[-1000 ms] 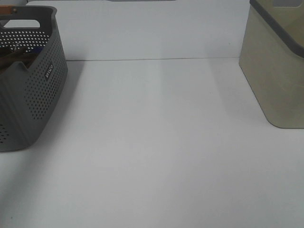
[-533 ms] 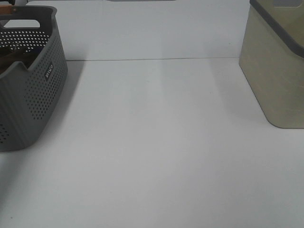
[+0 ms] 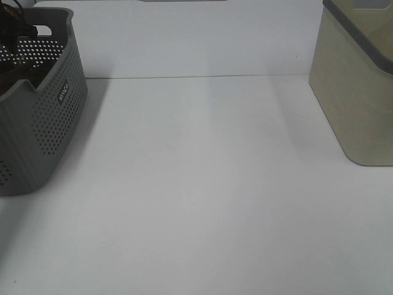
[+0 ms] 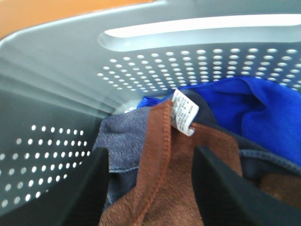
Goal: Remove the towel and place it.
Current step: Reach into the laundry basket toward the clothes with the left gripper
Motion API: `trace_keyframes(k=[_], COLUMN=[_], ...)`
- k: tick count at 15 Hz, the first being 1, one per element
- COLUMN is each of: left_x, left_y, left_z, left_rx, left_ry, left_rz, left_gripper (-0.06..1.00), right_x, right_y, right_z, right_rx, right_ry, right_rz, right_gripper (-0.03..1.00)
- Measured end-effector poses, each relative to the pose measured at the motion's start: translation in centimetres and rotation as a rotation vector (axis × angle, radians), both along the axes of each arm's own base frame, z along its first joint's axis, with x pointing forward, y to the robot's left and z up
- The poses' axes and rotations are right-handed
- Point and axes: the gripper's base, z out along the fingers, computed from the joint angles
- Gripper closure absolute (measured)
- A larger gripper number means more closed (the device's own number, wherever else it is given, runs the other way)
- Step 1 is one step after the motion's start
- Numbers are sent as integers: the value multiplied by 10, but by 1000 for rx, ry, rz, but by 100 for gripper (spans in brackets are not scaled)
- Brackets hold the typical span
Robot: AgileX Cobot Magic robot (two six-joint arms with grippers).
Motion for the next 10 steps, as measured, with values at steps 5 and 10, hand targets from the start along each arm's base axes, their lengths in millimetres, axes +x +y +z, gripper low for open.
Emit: trace_keyframes(k=[5, 10], left_x=[6, 10], left_y=[1, 1], left_z=[-12, -36], left_rx=[13, 2], left_ry=[-8, 13], left_rz=[-11, -3], left_gripper=[42, 42], right_x=[0, 0], right_y=[0, 0], right_z=[0, 0], right_rx=[0, 0], right_ry=[0, 0], right_rz=[0, 0], right_gripper=[33, 33])
